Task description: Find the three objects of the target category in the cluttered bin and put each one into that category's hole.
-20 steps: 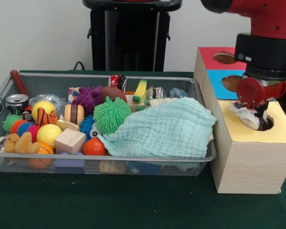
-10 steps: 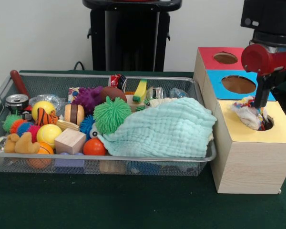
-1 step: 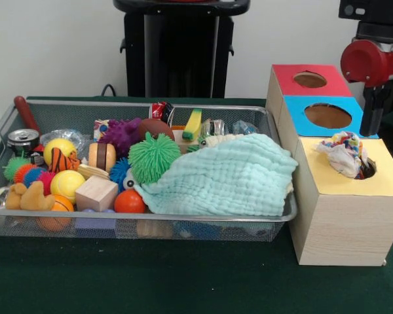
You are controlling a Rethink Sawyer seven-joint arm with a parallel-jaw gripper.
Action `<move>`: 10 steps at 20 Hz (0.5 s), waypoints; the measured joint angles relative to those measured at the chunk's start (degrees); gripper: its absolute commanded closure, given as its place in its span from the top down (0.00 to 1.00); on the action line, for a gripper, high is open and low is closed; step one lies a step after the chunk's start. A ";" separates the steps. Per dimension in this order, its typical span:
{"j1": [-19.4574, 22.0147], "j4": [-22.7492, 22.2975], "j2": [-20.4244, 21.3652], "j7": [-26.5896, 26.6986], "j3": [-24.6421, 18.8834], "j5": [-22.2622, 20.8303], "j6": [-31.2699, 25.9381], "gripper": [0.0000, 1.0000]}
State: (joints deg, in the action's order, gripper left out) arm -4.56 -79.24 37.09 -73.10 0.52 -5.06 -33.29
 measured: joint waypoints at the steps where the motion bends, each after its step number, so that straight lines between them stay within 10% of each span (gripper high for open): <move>1: -0.01 0.00 0.11 0.00 0.00 -0.02 -0.11 0.00; 10: -0.26 0.02 0.09 0.00 0.58 -0.61 -4.05 0.00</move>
State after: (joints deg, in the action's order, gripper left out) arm -4.82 -79.21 37.19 -73.10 1.11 -5.67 -37.34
